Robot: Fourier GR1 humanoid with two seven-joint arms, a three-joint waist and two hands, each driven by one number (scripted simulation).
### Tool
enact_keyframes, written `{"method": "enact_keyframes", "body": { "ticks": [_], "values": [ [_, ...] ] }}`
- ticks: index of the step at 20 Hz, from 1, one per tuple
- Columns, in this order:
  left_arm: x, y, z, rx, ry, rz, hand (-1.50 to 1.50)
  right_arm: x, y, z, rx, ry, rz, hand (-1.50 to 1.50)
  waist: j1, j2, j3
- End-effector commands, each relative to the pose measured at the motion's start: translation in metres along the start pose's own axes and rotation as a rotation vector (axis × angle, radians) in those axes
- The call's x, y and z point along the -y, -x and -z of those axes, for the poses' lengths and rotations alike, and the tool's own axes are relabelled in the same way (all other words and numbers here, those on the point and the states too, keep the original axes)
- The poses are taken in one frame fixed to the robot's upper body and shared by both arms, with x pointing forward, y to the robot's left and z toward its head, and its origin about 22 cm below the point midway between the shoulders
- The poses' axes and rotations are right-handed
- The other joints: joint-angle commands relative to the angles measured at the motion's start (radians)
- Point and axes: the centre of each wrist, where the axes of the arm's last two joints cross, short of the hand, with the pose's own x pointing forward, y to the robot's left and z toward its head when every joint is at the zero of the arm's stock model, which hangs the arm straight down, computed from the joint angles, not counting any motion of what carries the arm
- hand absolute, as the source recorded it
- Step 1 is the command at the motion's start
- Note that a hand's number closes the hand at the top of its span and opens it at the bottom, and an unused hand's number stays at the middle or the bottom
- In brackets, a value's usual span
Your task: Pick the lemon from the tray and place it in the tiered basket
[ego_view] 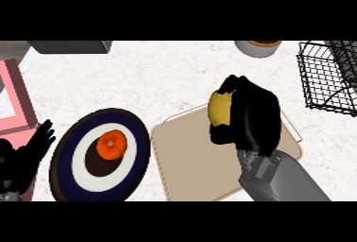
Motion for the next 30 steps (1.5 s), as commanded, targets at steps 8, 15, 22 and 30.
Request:
{"method": "enact_keyframes", "body": {
  "ticks": [8, 15, 22, 30],
  "values": [
    [-0.004, -0.012, -0.008, 0.015, 0.028, 0.005, 0.00, 0.091, -0.002, 0.046, -0.120, 0.181, 0.096, 1.50, 0.019, 0.008, 0.002],
    [0.003, -0.004, 0.000, 0.021, 0.002, 0.014, 0.00, 0.116, 0.048, 0.099, -0.092, 0.261, 0.154, 1.50, 0.016, 0.010, 0.002],
    [0.003, -0.001, 0.010, 0.024, 0.013, 0.013, 0.00, 0.113, 0.101, 0.169, -0.097, 0.309, 0.081, 1.50, 0.028, 0.015, 0.002],
    [0.007, 0.013, 0.003, 0.034, 0.039, 0.020, 0.00, 0.145, 0.140, 0.213, -0.057, 0.326, 0.393, 1.50, 0.040, 0.019, 0.002]
  ]
}}
